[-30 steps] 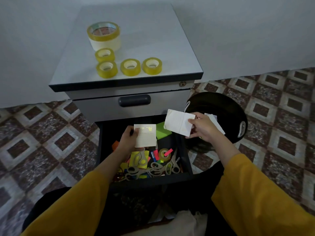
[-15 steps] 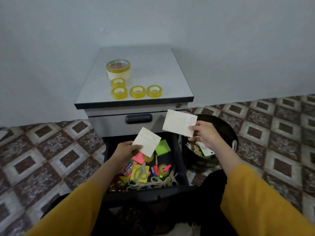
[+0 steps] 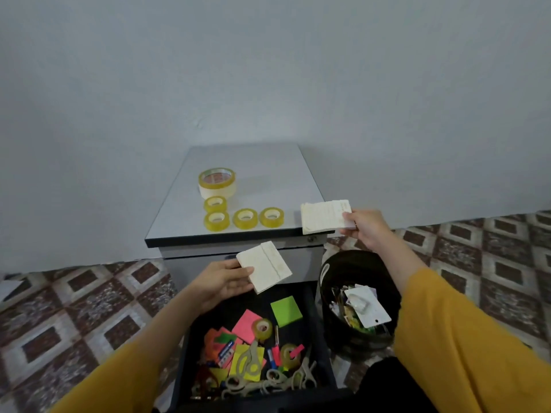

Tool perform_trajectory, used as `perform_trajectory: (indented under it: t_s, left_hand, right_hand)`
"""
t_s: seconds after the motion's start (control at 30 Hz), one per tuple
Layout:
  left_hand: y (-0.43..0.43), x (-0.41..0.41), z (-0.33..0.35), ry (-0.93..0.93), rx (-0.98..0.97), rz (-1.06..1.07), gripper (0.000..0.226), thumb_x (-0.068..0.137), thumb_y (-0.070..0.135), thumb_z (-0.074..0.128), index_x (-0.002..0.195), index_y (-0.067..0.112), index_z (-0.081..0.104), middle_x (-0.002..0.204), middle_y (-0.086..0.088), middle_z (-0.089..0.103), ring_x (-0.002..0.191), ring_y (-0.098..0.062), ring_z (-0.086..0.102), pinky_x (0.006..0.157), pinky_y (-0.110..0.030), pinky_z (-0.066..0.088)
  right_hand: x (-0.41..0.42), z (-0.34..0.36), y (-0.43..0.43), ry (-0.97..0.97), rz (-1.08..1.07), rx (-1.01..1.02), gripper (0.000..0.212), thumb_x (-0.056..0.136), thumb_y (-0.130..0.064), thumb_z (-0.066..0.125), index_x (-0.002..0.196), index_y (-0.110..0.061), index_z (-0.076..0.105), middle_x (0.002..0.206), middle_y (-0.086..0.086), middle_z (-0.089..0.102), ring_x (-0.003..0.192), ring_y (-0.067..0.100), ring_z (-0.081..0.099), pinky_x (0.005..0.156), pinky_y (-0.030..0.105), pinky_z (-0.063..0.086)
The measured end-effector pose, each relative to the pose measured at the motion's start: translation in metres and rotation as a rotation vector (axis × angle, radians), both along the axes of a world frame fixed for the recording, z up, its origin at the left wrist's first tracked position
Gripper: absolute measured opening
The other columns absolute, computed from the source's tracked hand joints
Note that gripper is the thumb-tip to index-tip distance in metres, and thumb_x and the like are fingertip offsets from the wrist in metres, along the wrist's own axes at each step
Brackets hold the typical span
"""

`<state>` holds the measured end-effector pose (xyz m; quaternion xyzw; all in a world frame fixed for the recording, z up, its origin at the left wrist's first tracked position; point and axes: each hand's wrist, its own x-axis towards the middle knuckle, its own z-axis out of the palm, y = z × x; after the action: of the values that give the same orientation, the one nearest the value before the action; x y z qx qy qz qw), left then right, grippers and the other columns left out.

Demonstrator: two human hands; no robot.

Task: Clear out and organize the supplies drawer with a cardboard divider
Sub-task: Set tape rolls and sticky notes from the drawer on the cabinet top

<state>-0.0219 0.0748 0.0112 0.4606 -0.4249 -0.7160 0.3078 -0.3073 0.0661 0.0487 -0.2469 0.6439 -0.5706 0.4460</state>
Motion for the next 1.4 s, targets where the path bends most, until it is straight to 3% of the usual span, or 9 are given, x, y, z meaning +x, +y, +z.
perform_trajectory:
  t_s: [0.17,0.23,0.37,0.53,0.73,0.93,1.2,1.3,1.4]
  left_hand:
    - [-0.014,-0.001,0.018,-0.03,-0.049,0.025,0.014,0.089,0.002,0.054,0.099,0.006,0.063,0.082,-0.006,0.074,0.073,-0.015,0.071,0.058,-0.02,0.056]
    - [-0.022,-0.001,0.024,-0.044,-0.077,0.033,0.012,0.089,0.003,0.054,0.097,0.006,0.063,0.079,-0.005,0.074,0.069,-0.014,0.071,0.057,-0.019,0.055]
    - [-0.035,-0.003,0.035,-0.044,-0.109,0.026,0.012,0.091,0.003,0.052,0.097,0.006,0.062,0.079,-0.005,0.074,0.069,-0.014,0.071,0.057,-0.02,0.056]
    - [-0.045,-0.008,0.042,-0.019,-0.128,0.028,0.014,0.091,0.002,0.052,0.099,0.006,0.062,0.082,-0.005,0.074,0.073,-0.014,0.071,0.061,-0.021,0.057]
    - [-0.052,-0.007,0.051,0.006,-0.14,0.034,0.017,0.09,0.001,0.052,0.103,0.003,0.061,0.087,-0.007,0.074,0.075,-0.017,0.071,0.065,-0.024,0.059]
    - [-0.058,-0.011,0.06,-0.014,-0.159,0.055,0.016,0.089,0.001,0.053,0.103,0.002,0.061,0.087,-0.007,0.073,0.074,-0.015,0.071,0.061,-0.021,0.057]
    - [-0.072,-0.038,0.064,-0.06,-0.185,0.161,0.023,0.088,0.001,0.058,0.11,0.005,0.053,0.089,-0.01,0.068,0.068,-0.016,0.071,0.055,-0.021,0.056]
    - [-0.082,-0.055,0.066,-0.111,-0.19,0.126,0.028,0.09,0.002,0.056,0.117,0.004,0.052,0.092,-0.01,0.067,0.077,-0.019,0.068,0.056,-0.02,0.057]
    - [-0.093,-0.077,0.071,-0.168,-0.189,0.086,0.028,0.091,0.002,0.054,0.119,0.005,0.053,0.091,-0.01,0.066,0.073,-0.017,0.067,0.054,-0.02,0.056]
  right_hand:
    - [0.004,-0.005,-0.031,0.07,0.015,0.044,0.023,0.088,0.007,0.057,0.11,0.011,0.055,0.111,0.02,0.057,0.071,0.026,0.06,0.041,0.024,0.053]
    - [0.003,-0.005,-0.038,0.157,-0.002,0.08,0.006,0.085,0.005,0.062,0.089,0.005,0.058,0.094,0.014,0.058,0.06,0.022,0.06,0.042,0.028,0.054]
    - [0.002,-0.008,-0.045,0.53,0.005,0.18,0.039,0.082,-0.008,0.068,0.056,-0.013,0.039,0.06,0.001,0.044,0.048,0.012,0.041,0.035,0.02,0.031]
    - [0.0,-0.017,-0.054,0.637,0.041,0.213,0.043,0.082,-0.012,0.07,0.054,-0.013,0.037,0.057,0.0,0.039,0.047,0.011,0.035,0.029,0.013,0.026]
    - [0.002,-0.019,-0.062,0.726,0.03,0.237,0.041,0.081,-0.018,0.071,0.056,-0.012,0.04,0.059,0.001,0.041,0.052,0.014,0.039,0.042,0.023,0.024]
    - [0.007,-0.019,-0.067,0.754,0.048,0.212,0.017,0.083,-0.014,0.069,0.074,-0.004,0.059,0.074,0.007,0.055,0.064,0.019,0.05,0.042,0.022,0.028]
    - [-0.01,-0.022,-0.062,0.635,-0.012,0.134,0.016,0.083,-0.005,0.062,0.068,-0.002,0.06,0.064,0.009,0.053,0.06,0.021,0.053,0.05,0.026,0.04]
    - [-0.024,-0.025,-0.058,0.555,-0.059,0.102,0.014,0.084,-0.004,0.061,0.081,0.01,0.065,0.069,0.013,0.056,0.059,0.024,0.055,0.049,0.029,0.044]
    - [-0.035,-0.028,-0.052,0.545,-0.049,0.101,0.019,0.086,-0.007,0.062,0.068,-0.003,0.058,0.068,0.011,0.056,0.049,0.019,0.051,0.046,0.027,0.044]
